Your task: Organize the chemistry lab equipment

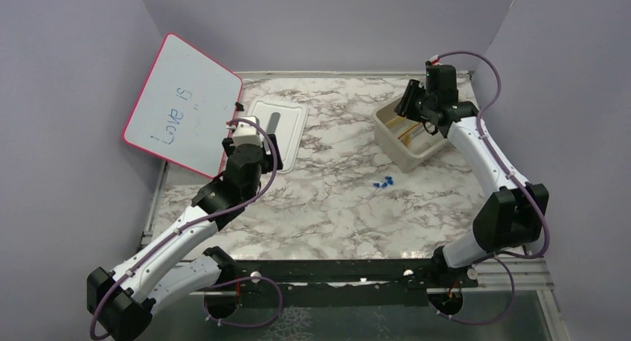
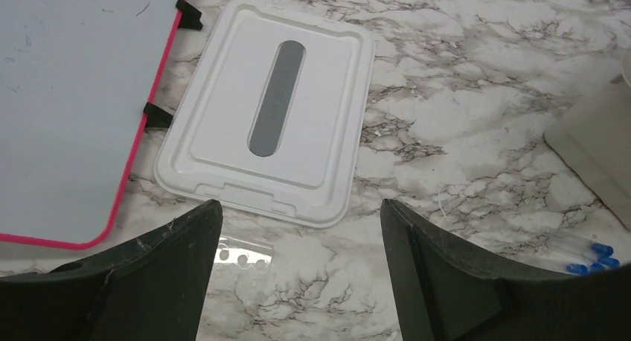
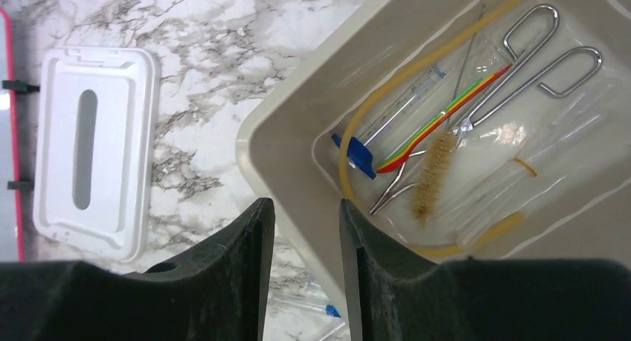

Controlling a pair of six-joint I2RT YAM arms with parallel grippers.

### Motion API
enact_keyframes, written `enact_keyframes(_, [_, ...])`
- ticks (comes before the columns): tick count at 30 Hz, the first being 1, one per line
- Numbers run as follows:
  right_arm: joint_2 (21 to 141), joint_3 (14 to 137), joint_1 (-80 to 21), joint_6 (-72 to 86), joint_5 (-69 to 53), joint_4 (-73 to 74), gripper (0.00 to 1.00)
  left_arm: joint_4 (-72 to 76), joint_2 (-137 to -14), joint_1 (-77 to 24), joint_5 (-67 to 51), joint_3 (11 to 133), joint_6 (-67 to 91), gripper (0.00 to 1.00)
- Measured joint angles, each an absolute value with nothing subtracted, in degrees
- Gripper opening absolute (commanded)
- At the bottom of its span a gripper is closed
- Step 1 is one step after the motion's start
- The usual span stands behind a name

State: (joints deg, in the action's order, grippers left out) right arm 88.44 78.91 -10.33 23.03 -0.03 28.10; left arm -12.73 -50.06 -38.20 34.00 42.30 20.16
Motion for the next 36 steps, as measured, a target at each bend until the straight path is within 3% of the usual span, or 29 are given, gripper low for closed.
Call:
enact_keyframes(6, [82.2,77.5,-13.1,20.6,-2.6,29.5,0.43,-11.4,-50.6,-38.2,30.5,42.2,19.6,0.81])
enact_keyframes(16, [79.7,67.4,-30.6,22.2,2.0,30.1,0.4,-10.6,-51.5,-38.2,27.4,42.2,19.5,0.81])
enact_keyframes(27, [79.6,53.7,-32.0,39.1,15.8,34.3,0.4,-12.6,-52.6,-38.2,26.2,42.2,20.6,0.81])
enact_keyframes(36, [81.0,47.4,-32.0,46.7,17.2,30.6,0.46,-12.6,-53.6,-38.2,25.1,42.2,20.8,0.81])
